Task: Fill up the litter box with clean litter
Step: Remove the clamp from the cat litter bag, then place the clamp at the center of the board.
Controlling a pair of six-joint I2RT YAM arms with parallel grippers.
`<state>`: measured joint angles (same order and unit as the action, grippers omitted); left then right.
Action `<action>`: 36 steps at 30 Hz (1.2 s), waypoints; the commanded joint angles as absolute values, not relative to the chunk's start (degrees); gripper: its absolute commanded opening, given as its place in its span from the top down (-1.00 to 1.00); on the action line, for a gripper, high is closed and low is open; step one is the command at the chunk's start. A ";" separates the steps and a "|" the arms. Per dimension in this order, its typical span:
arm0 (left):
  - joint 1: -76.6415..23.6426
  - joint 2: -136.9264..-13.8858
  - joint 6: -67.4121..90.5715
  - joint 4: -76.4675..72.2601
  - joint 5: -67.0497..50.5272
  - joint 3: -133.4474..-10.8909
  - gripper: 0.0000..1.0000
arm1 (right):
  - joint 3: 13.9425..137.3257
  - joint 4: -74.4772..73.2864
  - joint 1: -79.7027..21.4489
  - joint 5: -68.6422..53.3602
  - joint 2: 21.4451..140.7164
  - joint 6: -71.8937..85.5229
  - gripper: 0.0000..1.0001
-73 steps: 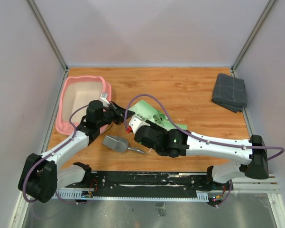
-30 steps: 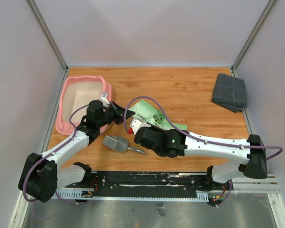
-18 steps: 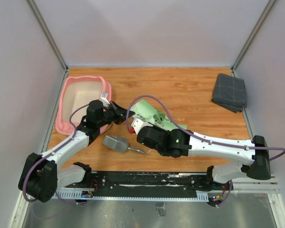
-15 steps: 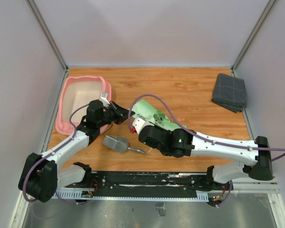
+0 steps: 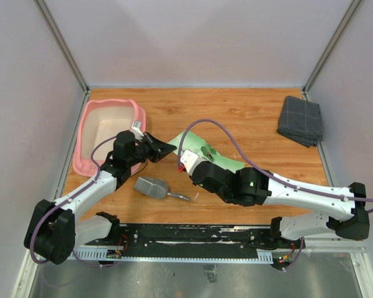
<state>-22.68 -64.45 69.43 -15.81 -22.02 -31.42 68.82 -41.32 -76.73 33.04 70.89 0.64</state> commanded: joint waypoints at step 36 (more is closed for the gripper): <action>-22.97 -62.61 69.27 -20.06 -24.22 -31.77 1.00 | 60.39 -35.98 -13.10 36.59 78.41 12.33 0.82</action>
<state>-22.68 -64.42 69.43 -16.23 -22.15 -31.11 62.65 -40.23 -18.15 40.51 77.58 6.46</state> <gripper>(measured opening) 0.018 0.281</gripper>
